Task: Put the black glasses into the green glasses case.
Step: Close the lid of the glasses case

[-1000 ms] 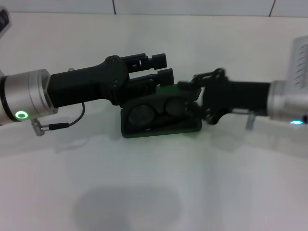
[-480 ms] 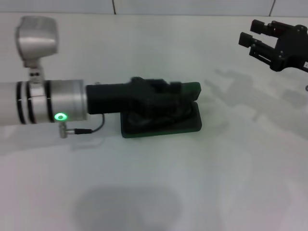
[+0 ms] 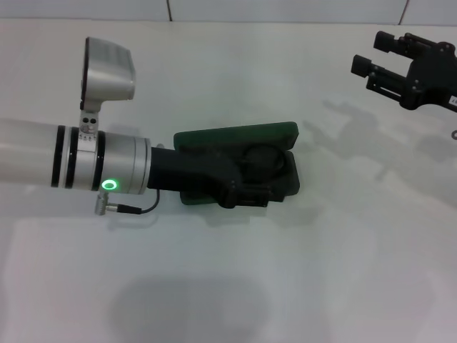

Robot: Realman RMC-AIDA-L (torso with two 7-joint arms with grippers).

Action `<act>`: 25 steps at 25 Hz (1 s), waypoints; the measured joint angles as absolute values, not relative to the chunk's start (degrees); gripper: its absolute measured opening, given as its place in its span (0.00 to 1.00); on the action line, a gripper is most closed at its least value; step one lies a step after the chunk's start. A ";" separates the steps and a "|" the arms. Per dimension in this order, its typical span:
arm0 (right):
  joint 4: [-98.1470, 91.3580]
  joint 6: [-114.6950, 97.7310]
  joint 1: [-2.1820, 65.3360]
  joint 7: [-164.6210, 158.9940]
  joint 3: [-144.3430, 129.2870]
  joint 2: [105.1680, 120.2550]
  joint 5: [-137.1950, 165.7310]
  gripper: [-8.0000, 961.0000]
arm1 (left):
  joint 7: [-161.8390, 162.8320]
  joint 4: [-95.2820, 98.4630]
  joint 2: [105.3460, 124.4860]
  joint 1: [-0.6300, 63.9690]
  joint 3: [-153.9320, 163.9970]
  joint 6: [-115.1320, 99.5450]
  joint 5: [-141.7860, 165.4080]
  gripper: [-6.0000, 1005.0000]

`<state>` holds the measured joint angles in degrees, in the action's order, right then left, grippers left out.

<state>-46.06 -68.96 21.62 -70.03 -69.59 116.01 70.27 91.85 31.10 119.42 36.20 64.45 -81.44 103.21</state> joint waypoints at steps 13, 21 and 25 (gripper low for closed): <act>-45.96 -69.49 21.81 -69.42 -69.84 116.02 70.22 0.61 | 96.23 31.33 118.90 34.34 64.02 -76.49 108.21 0.56; -45.87 -69.52 22.15 -69.26 -69.98 116.10 70.21 0.61 | 96.26 31.47 118.74 34.25 63.13 -76.24 107.92 0.56; -45.79 -69.52 22.06 -69.25 -69.97 116.10 70.21 0.61 | 96.29 31.52 118.56 34.40 62.81 -76.21 108.01 0.56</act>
